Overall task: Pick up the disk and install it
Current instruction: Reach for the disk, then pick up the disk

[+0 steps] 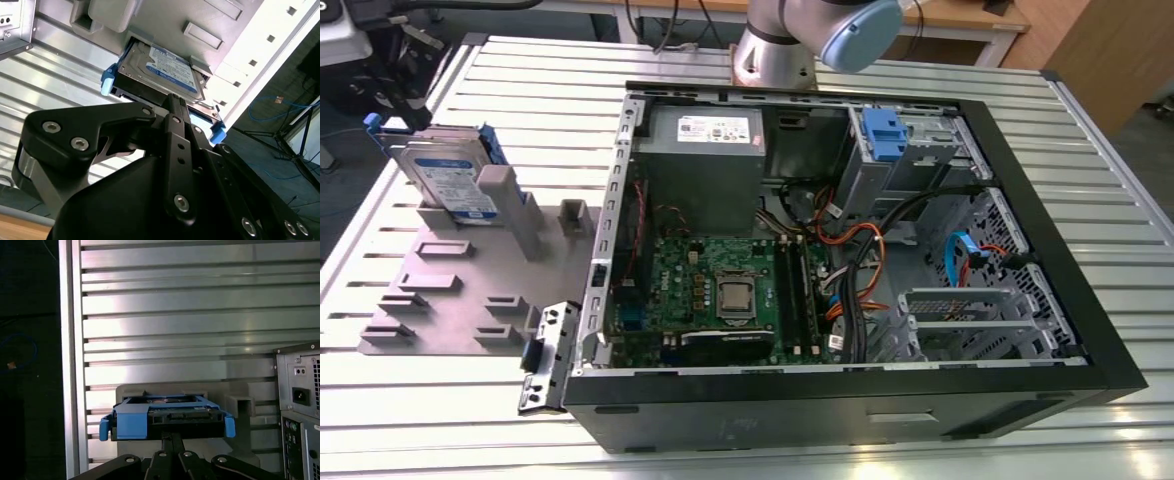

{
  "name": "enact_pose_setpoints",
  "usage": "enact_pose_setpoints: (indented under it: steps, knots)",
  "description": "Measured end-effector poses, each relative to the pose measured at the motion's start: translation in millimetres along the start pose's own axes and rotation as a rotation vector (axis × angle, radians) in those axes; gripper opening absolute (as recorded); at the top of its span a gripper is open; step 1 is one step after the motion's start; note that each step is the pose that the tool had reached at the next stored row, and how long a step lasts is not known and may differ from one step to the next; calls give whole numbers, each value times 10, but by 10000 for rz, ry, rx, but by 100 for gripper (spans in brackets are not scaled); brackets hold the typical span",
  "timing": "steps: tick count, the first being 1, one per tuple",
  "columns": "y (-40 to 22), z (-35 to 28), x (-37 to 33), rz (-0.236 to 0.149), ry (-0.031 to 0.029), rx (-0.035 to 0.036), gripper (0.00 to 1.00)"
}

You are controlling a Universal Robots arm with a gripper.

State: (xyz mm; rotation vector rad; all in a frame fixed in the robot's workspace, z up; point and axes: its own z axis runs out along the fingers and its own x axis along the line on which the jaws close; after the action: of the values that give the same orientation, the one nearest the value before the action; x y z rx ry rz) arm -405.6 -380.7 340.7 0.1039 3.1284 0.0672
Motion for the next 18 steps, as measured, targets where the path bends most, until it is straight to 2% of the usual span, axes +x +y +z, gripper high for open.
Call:
enact_pose_setpoints:
  steps: [6,18]
  knots:
    - [2,23,1,-99,5,0,11]
    - [2,25,1,-110,5,-1,11]
